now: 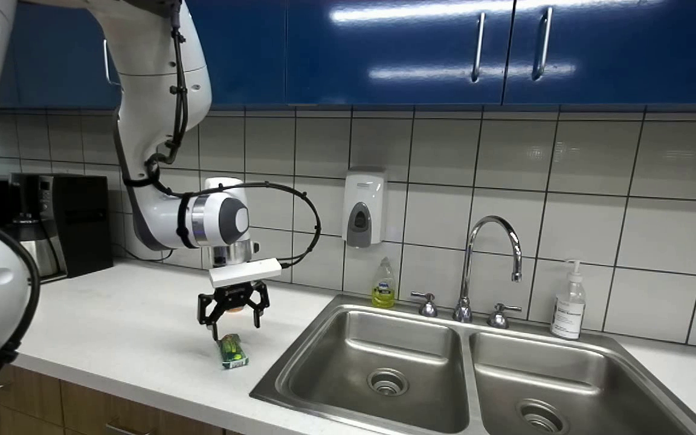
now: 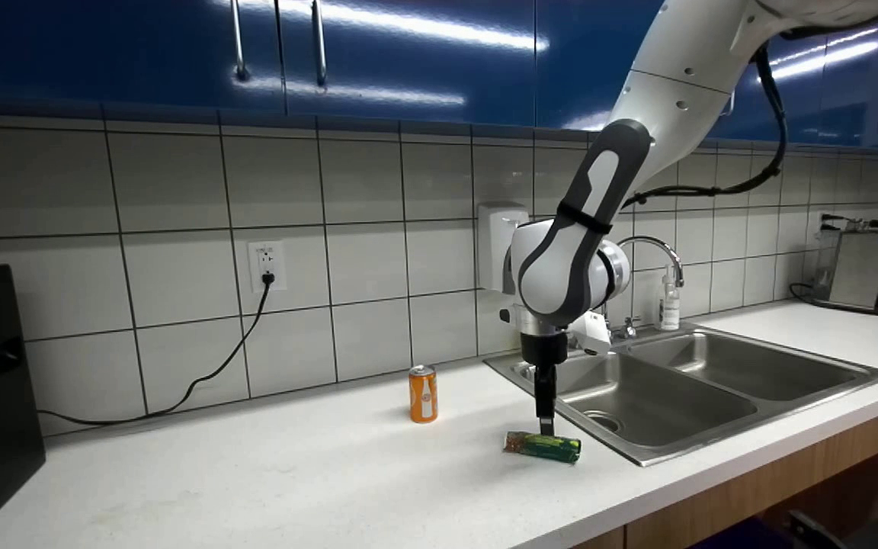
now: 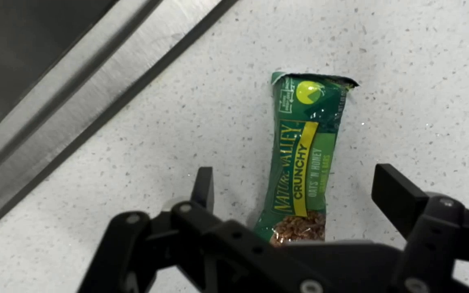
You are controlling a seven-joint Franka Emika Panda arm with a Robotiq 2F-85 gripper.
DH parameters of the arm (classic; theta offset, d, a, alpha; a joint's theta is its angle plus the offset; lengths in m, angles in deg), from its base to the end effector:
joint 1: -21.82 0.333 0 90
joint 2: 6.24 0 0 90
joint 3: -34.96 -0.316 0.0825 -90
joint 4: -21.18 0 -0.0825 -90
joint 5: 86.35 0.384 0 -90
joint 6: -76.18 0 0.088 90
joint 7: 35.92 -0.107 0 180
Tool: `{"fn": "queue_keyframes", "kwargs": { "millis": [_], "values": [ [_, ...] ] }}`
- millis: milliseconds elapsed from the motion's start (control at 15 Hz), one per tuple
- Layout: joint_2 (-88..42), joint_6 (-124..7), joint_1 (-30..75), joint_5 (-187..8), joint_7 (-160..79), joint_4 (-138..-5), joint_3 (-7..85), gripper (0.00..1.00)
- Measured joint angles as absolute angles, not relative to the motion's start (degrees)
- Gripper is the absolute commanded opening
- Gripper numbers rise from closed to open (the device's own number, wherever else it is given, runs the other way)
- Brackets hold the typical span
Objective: Remove the green object from the sink
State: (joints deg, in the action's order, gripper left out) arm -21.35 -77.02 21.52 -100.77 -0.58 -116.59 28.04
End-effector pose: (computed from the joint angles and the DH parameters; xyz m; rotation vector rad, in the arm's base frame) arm 0.4941 0.0669 0.2067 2.7184 1.4020 -0.0156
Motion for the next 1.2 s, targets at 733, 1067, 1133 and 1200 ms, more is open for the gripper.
{"fn": "queue_keyframes", "kwargs": {
  "millis": [733, 1067, 1133, 1200],
  "values": [
    [-16.50, -76.38, 21.20, -88.46, -9.04, -120.23, 29.97, 1.00],
    [-14.27, -78.16, 21.19, -81.84, -17.28, -122.50, 30.41, 1.00],
    [-13.81, -79.04, 21.19, -80.62, -18.99, -123.07, 30.41, 1.00],
    [-13.37, -80.06, 21.20, -79.51, -20.78, -123.66, 30.41, 1.00]
  ]
}}
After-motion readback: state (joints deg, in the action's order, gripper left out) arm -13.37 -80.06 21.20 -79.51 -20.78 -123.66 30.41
